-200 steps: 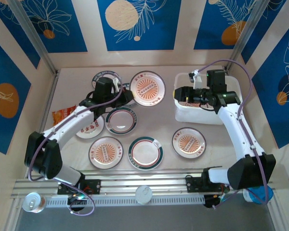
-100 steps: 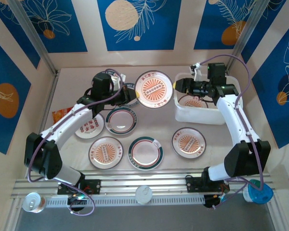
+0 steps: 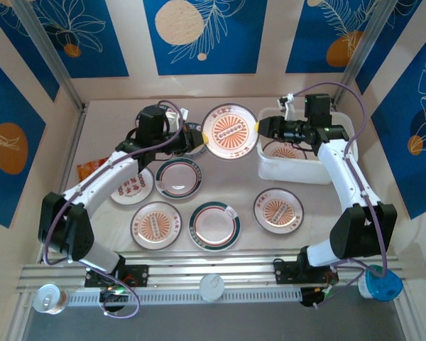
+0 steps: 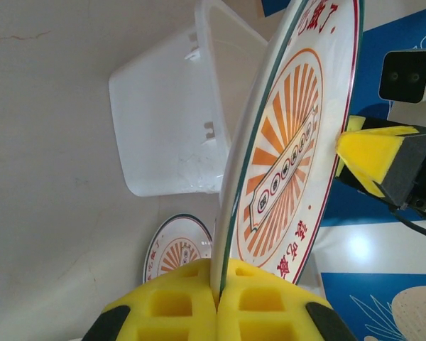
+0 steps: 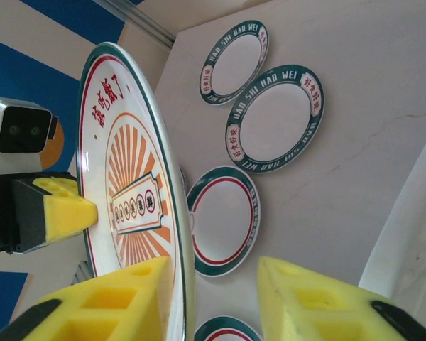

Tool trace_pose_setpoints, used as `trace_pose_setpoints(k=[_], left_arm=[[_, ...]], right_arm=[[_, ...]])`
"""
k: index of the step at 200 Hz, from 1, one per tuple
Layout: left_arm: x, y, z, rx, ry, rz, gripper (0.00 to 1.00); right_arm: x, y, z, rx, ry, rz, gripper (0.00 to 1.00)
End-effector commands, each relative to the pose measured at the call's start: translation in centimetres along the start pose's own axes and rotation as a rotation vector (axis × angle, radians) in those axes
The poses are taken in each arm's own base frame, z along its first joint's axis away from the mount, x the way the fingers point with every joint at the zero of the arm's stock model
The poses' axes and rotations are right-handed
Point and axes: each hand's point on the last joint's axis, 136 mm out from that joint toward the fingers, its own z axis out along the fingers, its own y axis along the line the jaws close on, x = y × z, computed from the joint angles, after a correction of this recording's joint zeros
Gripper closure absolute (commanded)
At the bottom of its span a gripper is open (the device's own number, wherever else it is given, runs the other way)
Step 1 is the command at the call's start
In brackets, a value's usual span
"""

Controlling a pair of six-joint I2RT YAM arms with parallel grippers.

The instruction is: Place the plates into the plastic bin on the countertop

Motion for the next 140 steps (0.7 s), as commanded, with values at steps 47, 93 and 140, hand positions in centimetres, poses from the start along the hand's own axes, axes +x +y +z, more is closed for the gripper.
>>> trace_pose_setpoints(k=[47,93,140], left_arm=[[-1.1,-3.4,0.3,0.093,-0.001,0.060,1.00],[-0.8,-3.5,0.8,0.087,0.016,0.066,0.99],[-0.9,-2.7,0.4,0.026,-0.002,0.098,0.20]], right_arm=[[1.8,1.6,0.4,-0.101,0.087,0.024,0.83],[1.8,1.2,0.6,-0.084,0.106,0.051,0.94],[-0.9,0.1,-2.0,-0.017,-0.031,0.091,1.00]])
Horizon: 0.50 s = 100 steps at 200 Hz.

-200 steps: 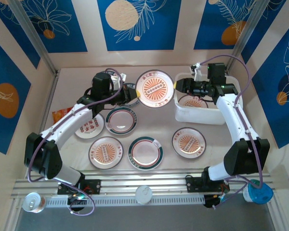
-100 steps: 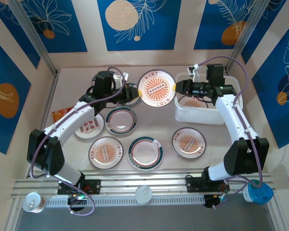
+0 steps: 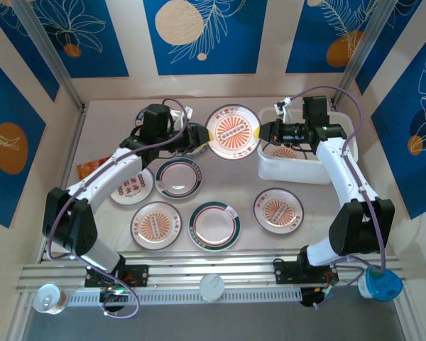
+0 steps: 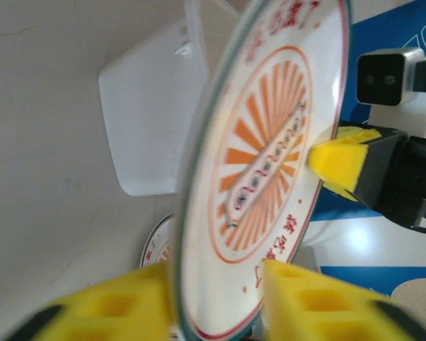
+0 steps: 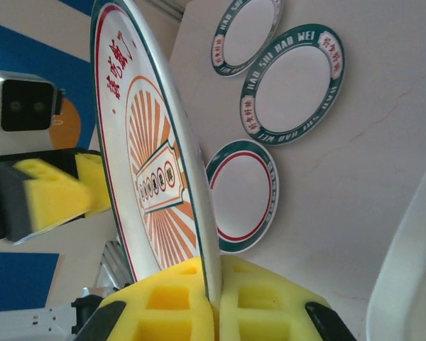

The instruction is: Place the plates into the plastic bin on the countertop

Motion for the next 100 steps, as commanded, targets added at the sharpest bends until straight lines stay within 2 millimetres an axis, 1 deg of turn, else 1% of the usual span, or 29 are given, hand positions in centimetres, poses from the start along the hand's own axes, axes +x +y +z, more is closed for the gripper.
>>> trace_pose_setpoints(k=[1,7,16,38,46,58,76,79,100], left_arm=[[-0.8,-2.0,-0.7,0.013,-0.028,0.075,0.19],[-0.9,-1.8,-0.8,0.002,-0.033,0.081,0.11],[-1.0,-1.7,-0.9,-0.009,-0.039,0.097,0.05],[-1.6,-1.3,-1.2,-0.031,-0.062,0.131,0.00],[-1.8,-1.1,-1.3,-0.044,-0.070,0.147,0.00],[-2.2,-0.2,-1.6,-0.087,-0.084,0.164,0.00],[-2.5,1.1,-1.8,-0.145,-0.098,0.193,0.00],[-2.5,1.3,-1.8,-0.152,-0.100,0.197,0.00],[-2.8,2.6,-1.6,-0.179,-0.091,0.199,0.00]], right_arm=[[-2.0,0.7,-2.5,0.014,-0.099,0.005,1.00],[-2.4,0.4,-2.9,0.033,-0.118,0.007,1.00],[-2.8,-0.2,-3.6,0.070,-0.137,-0.003,1.00],[-3.8,-2.5,-5.3,0.158,-0.185,0.020,1.00],[-4.1,-3.4,-6.1,0.185,-0.209,0.038,1.00],[-4.2,-5.0,-7.2,0.234,-0.244,0.063,1.00],[-4.0,-7.2,-8.7,0.310,-0.298,0.083,1.00],[-4.0,-7.7,-9.2,0.327,-0.312,0.092,1.00],[-3.5,-9.5,-11.4,0.383,-0.359,0.127,1.00]])
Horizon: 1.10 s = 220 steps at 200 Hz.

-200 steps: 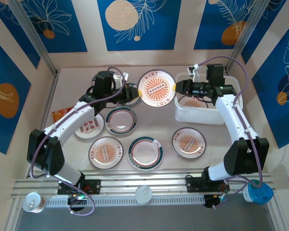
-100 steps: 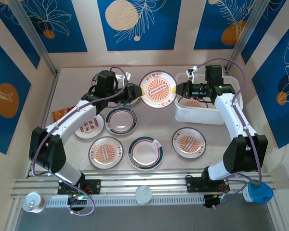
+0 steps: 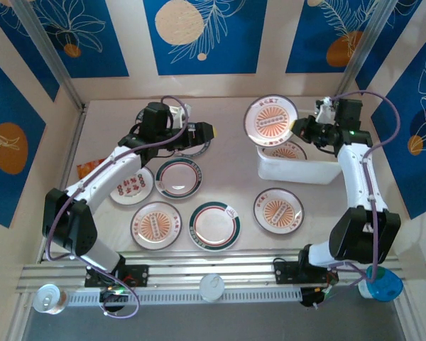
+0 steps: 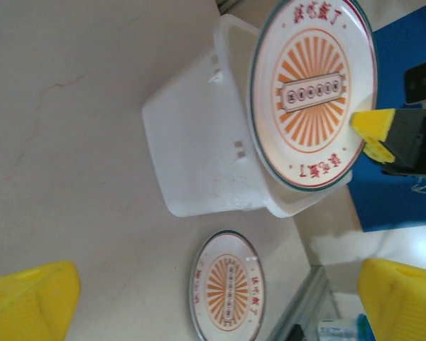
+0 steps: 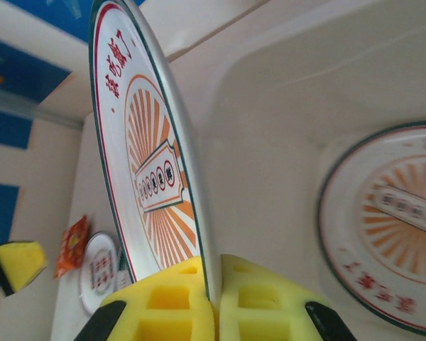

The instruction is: Place the plates into the plastic bin on the countertop

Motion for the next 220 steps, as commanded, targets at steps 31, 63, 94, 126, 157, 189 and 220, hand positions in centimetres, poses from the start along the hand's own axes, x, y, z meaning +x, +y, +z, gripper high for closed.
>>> trace_pose_setpoints(k=[31,63,94,126,157,189,220], left_arm=[[-1.2,1.6,0.0,-0.048,-0.009,0.051,0.00],[-0.8,2.7,1.0,-0.052,0.022,0.018,0.00],[-0.5,3.1,1.4,-0.050,0.037,0.004,0.00],[0.0,3.9,1.4,-0.071,0.049,0.002,0.00],[0.7,4.7,1.5,-0.097,0.068,0.004,0.00],[1.1,5.5,1.5,-0.124,0.078,0.009,0.00],[1.8,6.4,2.0,-0.137,0.096,-0.010,0.01]], right_arm=[[-1.1,-4.4,-4.2,0.082,-0.132,0.082,1.00],[-0.8,-6.8,-4.0,0.165,-0.108,0.107,1.00],[0.0,-8.3,-2.3,0.238,-0.023,0.083,1.00],[0.7,-9.1,0.2,0.228,0.076,0.096,1.00],[0.9,-10.2,2.3,0.232,0.142,0.117,1.00],[1.2,-11.5,3.9,0.250,0.207,0.137,1.00],[2.3,-13.2,5.5,0.268,0.273,0.145,0.99]])
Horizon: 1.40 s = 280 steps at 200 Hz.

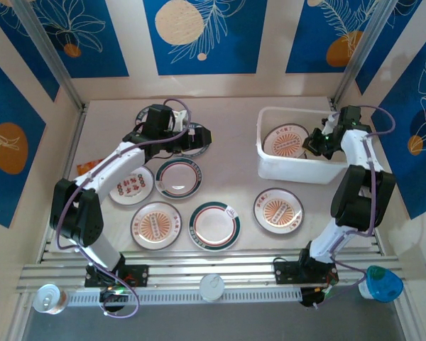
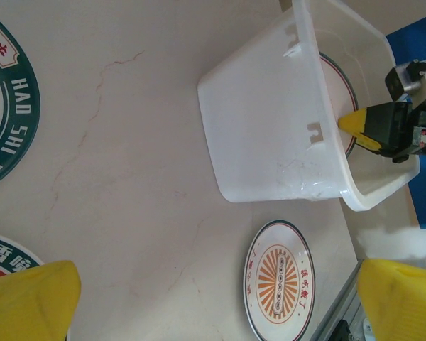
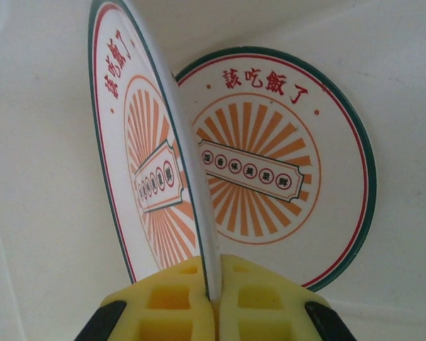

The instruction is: Place the plates into the plastic bin on the countertop

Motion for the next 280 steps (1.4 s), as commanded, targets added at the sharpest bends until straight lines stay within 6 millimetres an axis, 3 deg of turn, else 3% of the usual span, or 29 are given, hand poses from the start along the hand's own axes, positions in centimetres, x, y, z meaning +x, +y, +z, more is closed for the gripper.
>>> trace_pose_setpoints(k=[1,32,69,99,132,155,194,228,242,280], left_arm=[[0.8,1.9,0.6,-0.038,0.028,-0.008,0.01],[1.2,2.3,1.0,-0.043,0.043,-0.020,0.00],[1.3,2.5,1.1,-0.049,0.048,-0.020,0.00],[1.5,3.5,0.5,-0.122,0.043,-0.022,0.00],[1.7,5.1,-0.7,-0.236,0.041,-0.031,0.01],[2.1,5.7,-1.5,-0.280,0.030,-0.032,0.01],[3.3,7.7,-3.4,-0.373,0.056,-0.073,0.00],[4.7,10.3,-5.5,-0.427,0.069,-0.151,0.00],[5.5,11.2,-6.3,-0.449,0.080,-0.164,0.00],[7.8,12.0,-8.0,-0.472,0.110,-0.155,0.00]], right_arm=[[-0.2,0.2,0.7,-0.007,0.032,-0.032,0.99],[0.1,-1.0,1.8,0.033,0.072,-0.016,0.95],[0.2,-1.9,2.2,0.071,0.102,-0.001,0.73],[-0.4,-1.6,0.3,0.113,0.046,-0.033,0.48],[-0.7,0.0,-2.1,0.128,-0.010,-0.074,0.32],[-0.6,1.8,-3.6,0.176,-0.063,-0.158,0.22],[0.2,6.3,-4.6,0.147,-0.112,-0.246,0.21],[1.8,11.9,-2.7,0.010,-0.078,-0.325,0.21],[2.2,13.4,-1.4,-0.029,-0.053,-0.340,0.22],[3.6,18.1,2.1,-0.146,0.046,-0.481,0.24]])
